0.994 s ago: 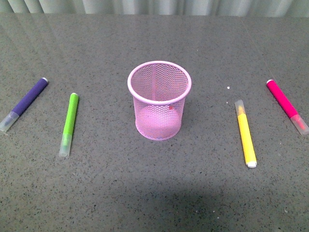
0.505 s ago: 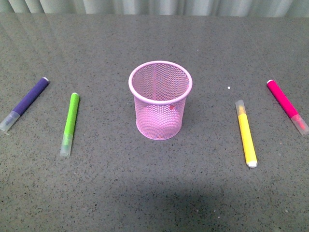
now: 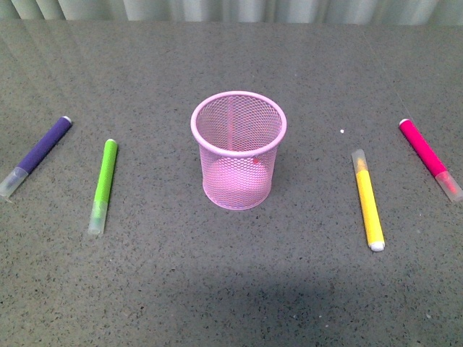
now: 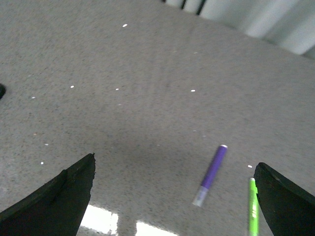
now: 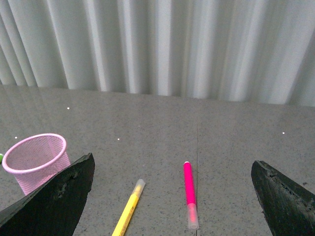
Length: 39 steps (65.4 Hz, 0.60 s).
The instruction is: Insert purple and pink pens into pink cup
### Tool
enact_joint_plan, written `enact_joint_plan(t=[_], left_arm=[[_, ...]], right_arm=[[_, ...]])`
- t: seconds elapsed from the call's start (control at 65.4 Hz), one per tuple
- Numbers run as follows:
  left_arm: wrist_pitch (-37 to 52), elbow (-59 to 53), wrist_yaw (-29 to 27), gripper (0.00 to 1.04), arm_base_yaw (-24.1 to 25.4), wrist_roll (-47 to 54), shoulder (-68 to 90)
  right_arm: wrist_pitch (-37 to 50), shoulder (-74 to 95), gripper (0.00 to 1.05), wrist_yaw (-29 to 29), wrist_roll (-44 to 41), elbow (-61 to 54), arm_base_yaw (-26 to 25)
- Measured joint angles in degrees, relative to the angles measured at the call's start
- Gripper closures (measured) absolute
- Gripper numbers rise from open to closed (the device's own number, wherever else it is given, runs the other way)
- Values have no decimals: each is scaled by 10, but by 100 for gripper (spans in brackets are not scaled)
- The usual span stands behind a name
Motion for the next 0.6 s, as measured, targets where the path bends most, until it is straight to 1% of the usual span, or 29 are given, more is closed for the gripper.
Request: enact_joint_plan(t=[0.061,0.138,0.29,0.52,0.596], left_arm=[[4,32,-38,8,-15,5,63],[0,59,-61,8,-39,5,132],[16,68,-80,8,-85,-4,203],[46,68,-102,8,-158,-15,259],[47,69,-104,8,-175,-21,280]], right_arm=[[0,0,7,0,0,0,0],[0,0,7,0,0,0,0],[0,0,7,0,0,0,0],[0,0,7,0,0,0,0],[0,0,7,0,0,0,0]])
